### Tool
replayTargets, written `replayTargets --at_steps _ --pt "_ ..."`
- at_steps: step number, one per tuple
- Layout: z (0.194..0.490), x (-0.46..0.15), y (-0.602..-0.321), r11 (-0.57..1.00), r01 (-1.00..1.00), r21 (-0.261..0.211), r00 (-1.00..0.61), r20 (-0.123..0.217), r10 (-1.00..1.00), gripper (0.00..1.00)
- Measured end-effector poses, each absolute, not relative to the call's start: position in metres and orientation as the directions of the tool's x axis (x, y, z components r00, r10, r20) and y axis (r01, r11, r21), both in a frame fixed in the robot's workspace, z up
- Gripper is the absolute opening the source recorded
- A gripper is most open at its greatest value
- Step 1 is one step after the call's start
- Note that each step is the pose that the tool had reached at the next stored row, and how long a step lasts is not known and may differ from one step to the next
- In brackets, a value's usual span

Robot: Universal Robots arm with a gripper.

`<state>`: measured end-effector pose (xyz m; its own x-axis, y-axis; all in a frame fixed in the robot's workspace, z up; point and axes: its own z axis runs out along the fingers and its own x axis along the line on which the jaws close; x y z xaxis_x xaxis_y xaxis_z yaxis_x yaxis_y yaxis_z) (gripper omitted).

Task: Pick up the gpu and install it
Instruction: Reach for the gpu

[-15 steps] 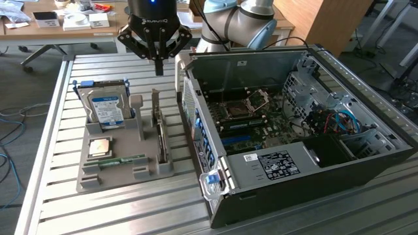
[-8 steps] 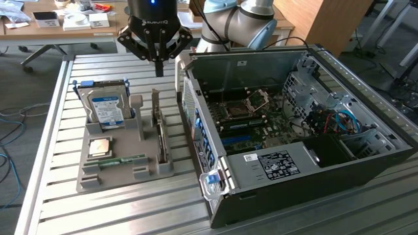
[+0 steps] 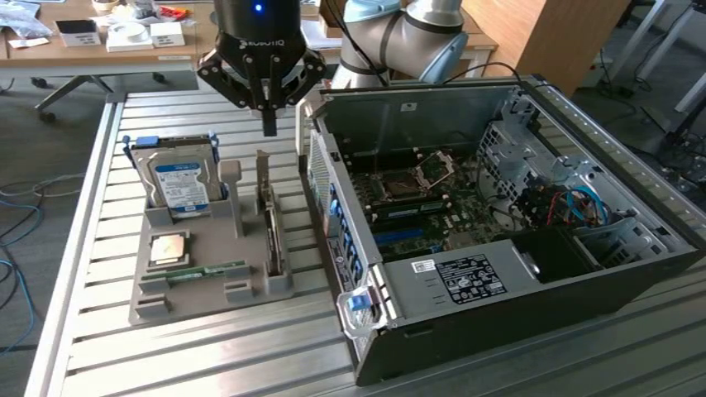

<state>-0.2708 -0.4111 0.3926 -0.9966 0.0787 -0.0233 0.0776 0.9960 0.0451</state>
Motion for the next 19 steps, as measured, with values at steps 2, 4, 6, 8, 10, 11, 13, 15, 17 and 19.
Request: replayTargets --at_steps 2,4,6,8,10,11,13,15,17,19 --pt "0.393 -0.271 -0.415 0.996 0.078 0.045 -0.997 -0.023 0.079 0.11" --pt "0.393 -0.272 -0.418 0.996 0.078 0.045 -0.997 -0.023 0.079 0.11" --pt "0.392 -0.274 -0.419 0.996 0.078 0.045 -0.997 -0.023 0.079 0.11" --pt "0.392 -0.275 -0.420 0.996 0.078 0.045 -0.997 -0.023 0.079 0.11" --pt "0.392 -0.277 -0.421 0.996 0.077 0.045 -0.997 -0.023 0.079 0.11" --pt "0.392 -0.278 -0.422 0.996 0.078 0.045 -0.997 -0.023 0.079 0.11" --pt "0.392 -0.280 -0.423 0.996 0.078 0.045 -0.997 -0.023 0.079 0.11" --pt "0.392 -0.281 -0.424 0.996 0.078 0.045 -0.997 -0.023 0.079 0.11" --pt "0.391 -0.282 -0.425 0.996 0.078 0.045 -0.997 -0.023 0.079 0.11" --pt "0.391 -0.284 -0.426 0.996 0.078 0.045 -0.997 -0.023 0.079 0.11"
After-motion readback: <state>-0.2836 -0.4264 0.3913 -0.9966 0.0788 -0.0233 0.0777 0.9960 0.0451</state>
